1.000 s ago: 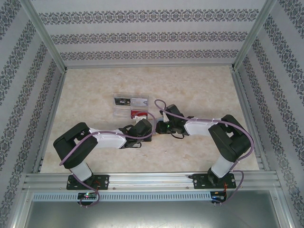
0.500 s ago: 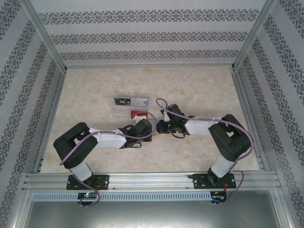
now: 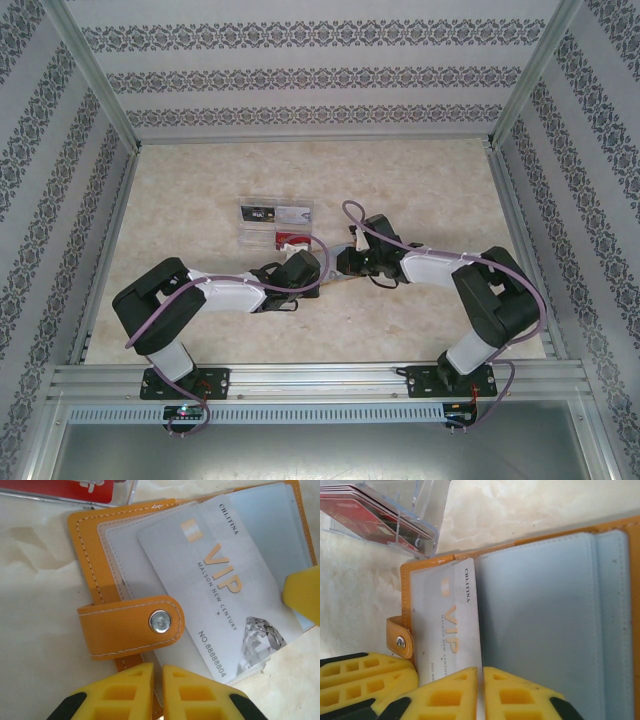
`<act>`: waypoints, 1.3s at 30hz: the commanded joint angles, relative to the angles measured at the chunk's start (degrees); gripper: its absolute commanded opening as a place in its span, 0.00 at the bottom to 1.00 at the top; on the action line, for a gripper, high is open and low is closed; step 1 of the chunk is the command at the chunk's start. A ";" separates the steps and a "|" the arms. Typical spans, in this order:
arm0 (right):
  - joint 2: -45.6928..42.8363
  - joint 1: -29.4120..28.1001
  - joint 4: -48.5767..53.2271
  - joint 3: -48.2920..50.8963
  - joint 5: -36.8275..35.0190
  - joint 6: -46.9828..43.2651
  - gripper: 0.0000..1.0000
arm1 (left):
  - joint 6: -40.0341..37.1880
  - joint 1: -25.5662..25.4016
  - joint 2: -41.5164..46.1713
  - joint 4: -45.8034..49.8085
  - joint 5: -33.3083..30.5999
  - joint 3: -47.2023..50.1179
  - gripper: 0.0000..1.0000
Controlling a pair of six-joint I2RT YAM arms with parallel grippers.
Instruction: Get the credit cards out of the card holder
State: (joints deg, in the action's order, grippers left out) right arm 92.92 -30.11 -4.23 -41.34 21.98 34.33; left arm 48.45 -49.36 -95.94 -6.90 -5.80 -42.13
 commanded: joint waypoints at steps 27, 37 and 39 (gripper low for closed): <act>2.72 2.69 -1.92 1.32 -1.03 0.31 0.00 | 0.64 0.58 0.93 6.08 -2.33 -1.23 0.04; -2.56 5.27 0.54 2.81 -4.32 -2.24 0.00 | 1.15 0.94 1.58 7.41 -3.03 -0.51 0.00; -4.38 6.46 0.65 3.64 -4.88 -2.33 0.00 | 0.95 0.94 2.09 7.60 -2.99 -0.43 0.00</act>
State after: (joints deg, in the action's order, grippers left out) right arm 91.31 -25.30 -5.34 -39.31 20.82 33.47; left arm 48.69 -49.34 -95.42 -3.60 -7.53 -42.78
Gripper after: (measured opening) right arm 0.064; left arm 0.056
